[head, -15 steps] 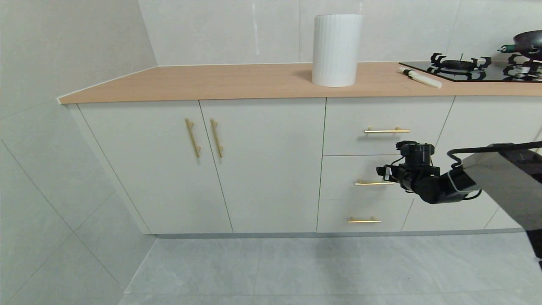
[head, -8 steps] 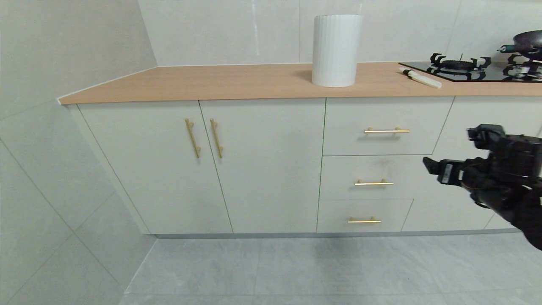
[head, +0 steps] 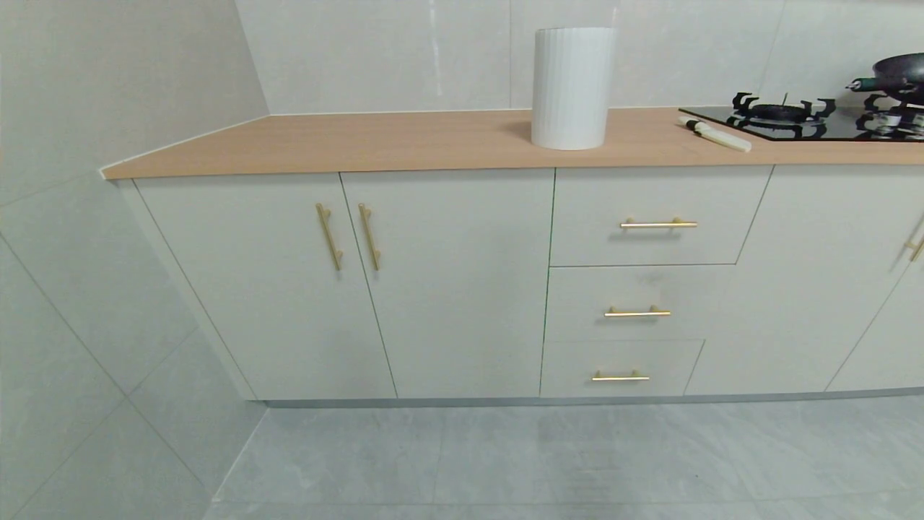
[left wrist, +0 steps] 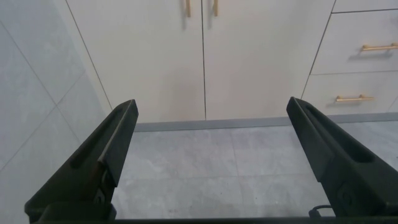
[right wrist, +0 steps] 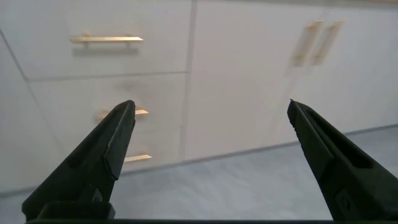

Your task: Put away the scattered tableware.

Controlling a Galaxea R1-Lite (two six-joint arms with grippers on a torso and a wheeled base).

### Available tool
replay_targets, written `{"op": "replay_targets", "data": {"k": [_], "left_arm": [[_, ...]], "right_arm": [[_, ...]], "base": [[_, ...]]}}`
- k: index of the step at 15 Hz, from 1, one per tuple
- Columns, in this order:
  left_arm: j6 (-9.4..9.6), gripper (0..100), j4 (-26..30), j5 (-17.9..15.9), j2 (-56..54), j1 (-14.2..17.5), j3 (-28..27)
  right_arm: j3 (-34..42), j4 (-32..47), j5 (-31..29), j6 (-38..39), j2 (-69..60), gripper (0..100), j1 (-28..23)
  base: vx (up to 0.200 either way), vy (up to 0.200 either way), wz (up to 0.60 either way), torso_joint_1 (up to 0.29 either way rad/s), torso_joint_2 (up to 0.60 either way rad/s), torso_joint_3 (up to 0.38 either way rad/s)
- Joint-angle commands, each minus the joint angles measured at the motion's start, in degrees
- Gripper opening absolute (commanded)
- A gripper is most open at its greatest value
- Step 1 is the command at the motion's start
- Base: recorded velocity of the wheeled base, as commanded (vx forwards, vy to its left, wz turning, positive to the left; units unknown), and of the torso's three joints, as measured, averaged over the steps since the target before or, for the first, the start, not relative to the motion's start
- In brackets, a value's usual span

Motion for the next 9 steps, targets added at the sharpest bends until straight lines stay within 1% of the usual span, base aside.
{"op": "replay_targets", "data": {"k": [1, 2, 3, 4, 5, 7, 9], "left_arm": [[0.02, 100, 0.0, 0.0, 0.0, 0.0, 0.0], [0.02, 100, -0.1, 0.0, 0.0, 0.0, 0.0], [0.02, 100, 0.0, 0.0, 0.0, 0.0, 0.0], [0.02, 100, 0.0, 0.0, 0.0, 0.0, 0.0], [0.02, 100, 0.0, 0.0, 0.0, 0.0, 0.0], [0.02, 100, 0.0, 0.0, 0.0, 0.0, 0.0], [0.02, 100, 0.0, 0.0, 0.0, 0.0, 0.0]], "right_arm": [[-1.2, 24.9, -3.1, -7.4, -29.9, 100, -0.7], [-3.3, 31.7, -3.2, -7.4, -33.9, 100, -1.7], [-4.3, 36.9, -3.2, -6.7, -38.2, 100, -2.2], [-4.2, 37.7, -3.2, -6.6, -39.7, 100, -2.2], [-3.0, 40.3, -3.1, -6.6, -44.8, 100, -2.6], [-1.1, 40.8, -3.2, -5.6, -48.5, 100, -4.5], [0.9, 40.4, -3.2, -1.2, -48.5, 100, -4.5]], "base": [[0.0, 0.0, 0.0, 0.0, 0.0, 0.0], [0.0, 0.0, 0.0, 0.0, 0.0, 0.0], [0.0, 0.0, 0.0, 0.0, 0.0, 0.0], [0.0, 0.0, 0.0, 0.0, 0.0, 0.0], [0.0, 0.0, 0.0, 0.0, 0.0, 0.0], [0.0, 0.0, 0.0, 0.0, 0.0, 0.0], [0.0, 0.0, 0.0, 0.0, 0.0, 0.0]]}}
